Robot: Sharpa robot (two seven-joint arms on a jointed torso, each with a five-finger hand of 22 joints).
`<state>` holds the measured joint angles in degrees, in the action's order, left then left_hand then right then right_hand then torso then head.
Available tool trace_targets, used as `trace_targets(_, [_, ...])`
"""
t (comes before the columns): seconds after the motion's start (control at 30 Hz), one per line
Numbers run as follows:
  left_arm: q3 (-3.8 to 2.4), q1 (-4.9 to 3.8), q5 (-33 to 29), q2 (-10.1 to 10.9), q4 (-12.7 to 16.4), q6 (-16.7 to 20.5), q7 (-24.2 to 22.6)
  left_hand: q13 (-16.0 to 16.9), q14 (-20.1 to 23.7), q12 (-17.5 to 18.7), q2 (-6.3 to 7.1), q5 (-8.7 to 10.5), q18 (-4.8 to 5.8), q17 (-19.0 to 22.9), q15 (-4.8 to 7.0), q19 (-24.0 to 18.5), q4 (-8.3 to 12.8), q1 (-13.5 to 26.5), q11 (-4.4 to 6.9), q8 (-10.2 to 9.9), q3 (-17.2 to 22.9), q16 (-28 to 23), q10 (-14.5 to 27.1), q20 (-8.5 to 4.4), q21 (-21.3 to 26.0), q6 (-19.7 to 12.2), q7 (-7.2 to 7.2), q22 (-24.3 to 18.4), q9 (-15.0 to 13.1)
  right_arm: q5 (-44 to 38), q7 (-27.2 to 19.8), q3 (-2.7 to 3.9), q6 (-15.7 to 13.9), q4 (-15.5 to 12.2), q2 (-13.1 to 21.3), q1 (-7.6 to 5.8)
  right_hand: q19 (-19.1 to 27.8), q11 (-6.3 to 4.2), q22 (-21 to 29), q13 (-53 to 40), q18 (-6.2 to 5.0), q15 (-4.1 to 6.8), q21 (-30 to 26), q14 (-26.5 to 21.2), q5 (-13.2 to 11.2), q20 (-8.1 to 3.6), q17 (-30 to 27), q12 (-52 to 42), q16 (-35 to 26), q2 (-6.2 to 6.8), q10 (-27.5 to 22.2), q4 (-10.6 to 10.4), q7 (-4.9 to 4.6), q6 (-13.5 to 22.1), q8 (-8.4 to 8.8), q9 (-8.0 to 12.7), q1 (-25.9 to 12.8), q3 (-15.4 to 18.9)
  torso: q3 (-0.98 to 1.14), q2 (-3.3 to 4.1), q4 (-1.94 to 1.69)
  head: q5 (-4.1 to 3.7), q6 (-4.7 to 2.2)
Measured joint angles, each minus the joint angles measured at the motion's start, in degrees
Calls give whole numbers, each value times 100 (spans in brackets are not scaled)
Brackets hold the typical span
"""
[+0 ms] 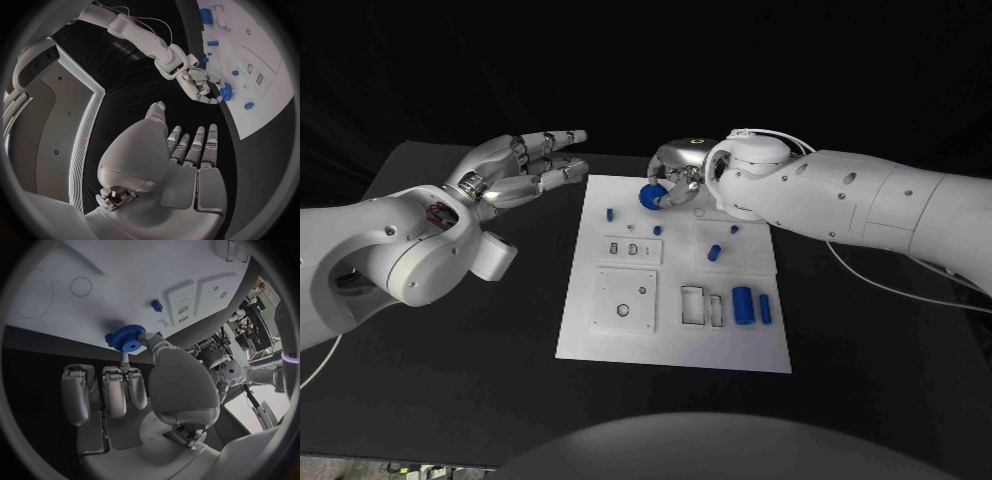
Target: Assemble the parts on the task board
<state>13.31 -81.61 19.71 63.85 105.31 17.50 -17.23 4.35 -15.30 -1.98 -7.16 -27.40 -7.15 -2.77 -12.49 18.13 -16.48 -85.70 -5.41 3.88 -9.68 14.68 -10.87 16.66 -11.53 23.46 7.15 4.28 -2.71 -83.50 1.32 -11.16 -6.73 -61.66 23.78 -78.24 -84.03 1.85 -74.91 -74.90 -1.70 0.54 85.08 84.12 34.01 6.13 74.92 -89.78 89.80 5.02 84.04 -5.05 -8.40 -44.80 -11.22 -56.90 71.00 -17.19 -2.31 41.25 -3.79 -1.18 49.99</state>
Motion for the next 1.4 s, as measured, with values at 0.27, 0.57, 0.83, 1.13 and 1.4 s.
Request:
trace_targets(0.27, [0, 0, 2, -1, 0, 0, 5, 4, -21, 0, 0, -22, 0, 0, 21, 0, 0, 0, 0, 0, 0, 0, 0, 0, 0, 0, 0, 0, 0, 3, -3, 1, 70, 5, -17, 4, 0, 0, 0, -5, 0, 0, -55, 0, -49, 0, 0, 0, 0, 14, 0, -16, 23, -25, 151, 94, -14, -16, 3, -8, 3, 10, 1])
trace_targets(0.57, [0, 0, 4, -7, -2, -1, 14, 3, -21, 0, 0, -22, 0, 0, 21, 0, 0, 0, 0, 0, 0, 0, 0, 0, 0, 0, 0, 1, 0, 5, 11, 9, 193, 28, -58, 8, 44, 34, 1, -4, 0, 0, -159, 0, -178, 2, -1, 0, 0, 43, -9, -25, 136, -138, 663, 637, -43, -151, 8, -8, 6, 0, 1])
trace_targets(0.83, [0, 0, 7, -10, -3, -2, 27, 3, -21, 0, 23, -22, 0, 1, 21, 0, 0, -22, -20, 0, 0, 0, -21, 0, -23, -1, 0, 1, 0, 9, 11, 8, 271, 66, -88, 49, 84, 42, 1, -4, 0, 0, -209, 0, -296, 2, -1, 0, 0, 82, -1, 7, 165, 270, 753, 1324, -83, -229, 9, -5, 6, 7, 1])
trace_targets(1.13, [0, 0, 10, -5, -3, -3, 48, 7, -20, 0, 22, -22, 1, 1, 21, 0, 0, -22, -20, 0, 0, 0, -20, 0, -23, -1, 0, 1, 0, -10, 46, 3, 374, 85, -87, 76, 146, 42, -4, -3, 0, 0, -289, 0, -329, -19, -1, 0, 0, 80, 0, 86, 202, 433, 753, 1829, -81, -307, 9, -6, 6, 10, 2])
trace_targets(1.4, [0, 0, 13, -7, -3, -5, 62, 7, -41, 0, 22, -43, 0, 1, 0, 0, 0, -22, -20, 0, 0, 0, -20, 0, -23, 20, 20, 1, 0, -34, 76, 3, 405, 81, -53, 79, 187, 42, -3, -3, 0, 0, -316, 0, -681, -19, -1, 0, 0, 80, 0, 150, 185, 450, 753, 2115, -81, -291, 9, -7, 6, 21, 2])
